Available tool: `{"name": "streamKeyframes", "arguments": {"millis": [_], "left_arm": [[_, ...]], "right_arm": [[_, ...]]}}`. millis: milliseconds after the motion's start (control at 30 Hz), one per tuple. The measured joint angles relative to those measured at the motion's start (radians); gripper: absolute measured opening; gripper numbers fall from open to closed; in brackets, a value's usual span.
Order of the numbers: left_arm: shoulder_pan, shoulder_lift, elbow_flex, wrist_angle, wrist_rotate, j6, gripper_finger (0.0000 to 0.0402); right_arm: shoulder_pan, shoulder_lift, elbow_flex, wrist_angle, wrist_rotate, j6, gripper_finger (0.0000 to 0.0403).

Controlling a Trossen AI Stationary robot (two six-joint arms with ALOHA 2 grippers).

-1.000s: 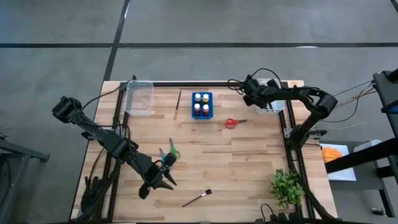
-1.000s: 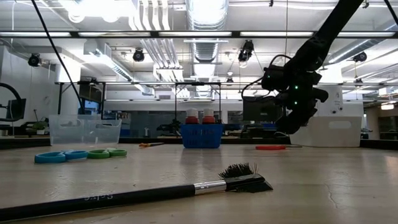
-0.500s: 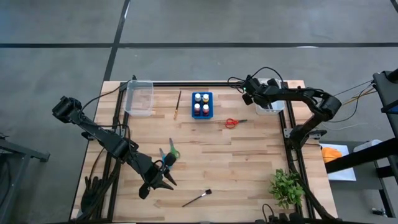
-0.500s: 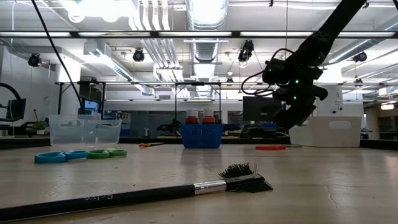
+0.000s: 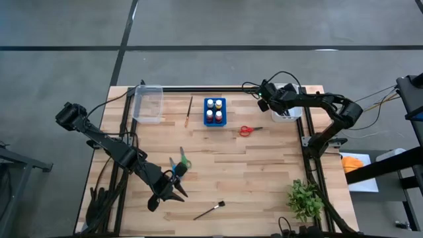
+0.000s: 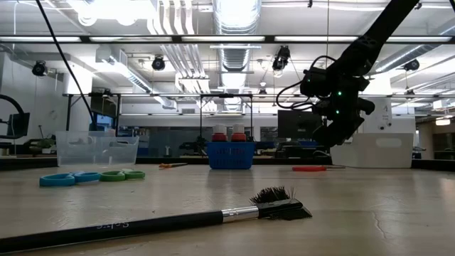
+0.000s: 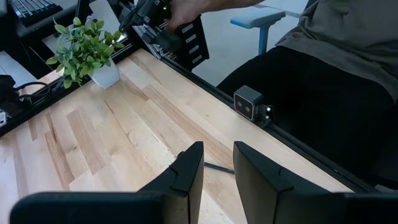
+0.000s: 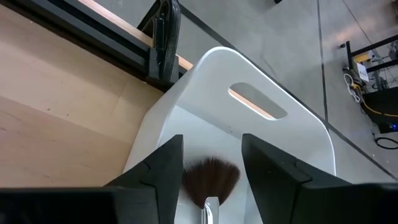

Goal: Pick & Place Paint Supplies
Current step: Put the black brow brush into the white bin

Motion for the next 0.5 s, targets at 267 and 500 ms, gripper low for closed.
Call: {"name": "streamKeyframes", "arguments": {"millis": [267,500], "left_arm": [[0.0,0.0,0.0,0.0,0.0,0.0,0.0095],[0.0,0.0,0.0,0.0,0.0,0.0,0.0095]], "right_arm": [[0.003,-0.002,0.0,0.0,0.0,-0.006,0.0164],[0.023,-0.021,0.0,0.0,0.0,-0.038,0.0164]]}}
